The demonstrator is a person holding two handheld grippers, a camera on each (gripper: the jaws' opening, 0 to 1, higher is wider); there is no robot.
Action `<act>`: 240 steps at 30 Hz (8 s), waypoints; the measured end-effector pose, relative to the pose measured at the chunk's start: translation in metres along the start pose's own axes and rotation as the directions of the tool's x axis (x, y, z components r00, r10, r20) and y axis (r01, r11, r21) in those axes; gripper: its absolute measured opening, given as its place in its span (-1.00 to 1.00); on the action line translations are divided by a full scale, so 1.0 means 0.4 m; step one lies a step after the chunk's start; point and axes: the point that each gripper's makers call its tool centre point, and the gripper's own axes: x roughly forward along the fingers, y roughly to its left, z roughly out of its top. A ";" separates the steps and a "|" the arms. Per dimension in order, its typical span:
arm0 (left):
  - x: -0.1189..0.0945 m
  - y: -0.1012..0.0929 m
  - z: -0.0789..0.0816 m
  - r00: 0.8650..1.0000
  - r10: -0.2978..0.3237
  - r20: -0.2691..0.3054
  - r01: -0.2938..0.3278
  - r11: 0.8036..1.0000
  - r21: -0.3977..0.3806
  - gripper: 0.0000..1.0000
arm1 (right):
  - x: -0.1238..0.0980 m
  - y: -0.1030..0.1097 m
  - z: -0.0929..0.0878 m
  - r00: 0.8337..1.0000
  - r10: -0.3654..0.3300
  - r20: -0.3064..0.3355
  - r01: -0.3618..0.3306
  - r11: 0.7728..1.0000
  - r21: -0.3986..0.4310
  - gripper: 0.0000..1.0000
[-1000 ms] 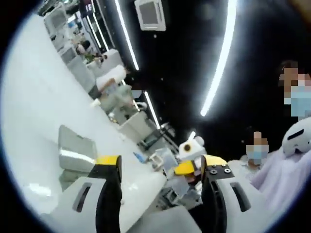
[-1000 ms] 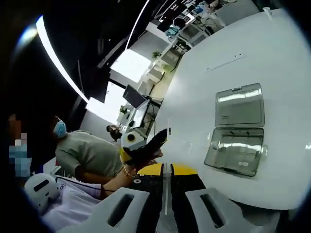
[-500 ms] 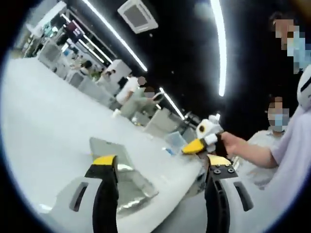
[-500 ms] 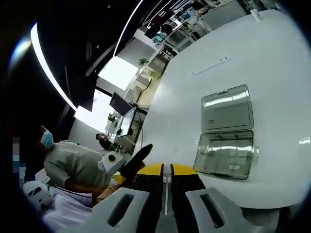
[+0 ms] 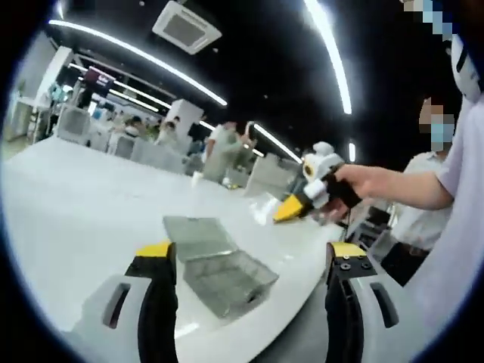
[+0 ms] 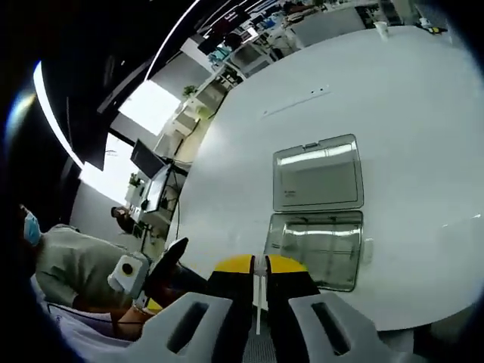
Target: Insert the divider into the dual guide fixture by aligning both edges with the guide slots and pushing it downward to the bottom, including one-sided entry, uneven engagement, binding, and posture correction.
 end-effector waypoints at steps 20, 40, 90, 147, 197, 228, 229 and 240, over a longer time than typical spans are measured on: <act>-0.003 -0.042 -0.036 0.997 -0.051 -0.050 0.055 0.995 0.082 0.49 | 0.097 -0.117 -0.022 0.942 -0.322 -0.098 0.322 0.947 -0.022 -1.00; 0.004 -0.037 -0.049 0.995 -0.059 -0.077 0.065 0.995 0.080 0.45 | 0.161 -0.164 -0.046 0.898 -0.396 -0.190 0.401 0.916 -0.014 -1.00; -0.001 -0.035 -0.072 0.992 -0.062 -0.106 0.069 0.996 0.063 0.38 | 0.199 -0.221 -0.105 0.840 -0.470 -0.270 0.479 0.877 -0.037 -1.00; 0.000 -0.038 -0.082 0.988 -0.077 -0.131 0.085 0.995 0.055 0.35 | 0.235 -0.239 -0.128 0.809 -0.503 -0.305 0.514 0.857 -0.049 -1.00; 0.001 -0.031 -0.085 0.988 -0.061 -0.141 0.070 0.996 0.060 0.34 | 0.259 -0.249 -0.135 0.838 -0.463 -0.290 0.463 0.883 -0.074 -0.94; 0.004 -0.029 -0.096 0.985 -0.064 -0.162 0.071 0.997 0.043 0.35 | 0.207 -0.182 -0.036 0.938 -0.342 -0.063 0.337 0.938 -0.078 -0.69; 0.004 -0.028 -0.097 0.984 -0.063 -0.165 0.071 0.997 0.041 0.35 | 0.203 -0.175 -0.027 0.945 -0.324 -0.042 0.320 0.944 -0.076 -0.68; 0.007 -0.026 -0.104 0.981 -0.057 -0.183 0.066 0.997 0.046 0.36 | 0.144 -0.139 0.044 0.963 -0.241 0.122 0.257 0.956 -0.143 -0.66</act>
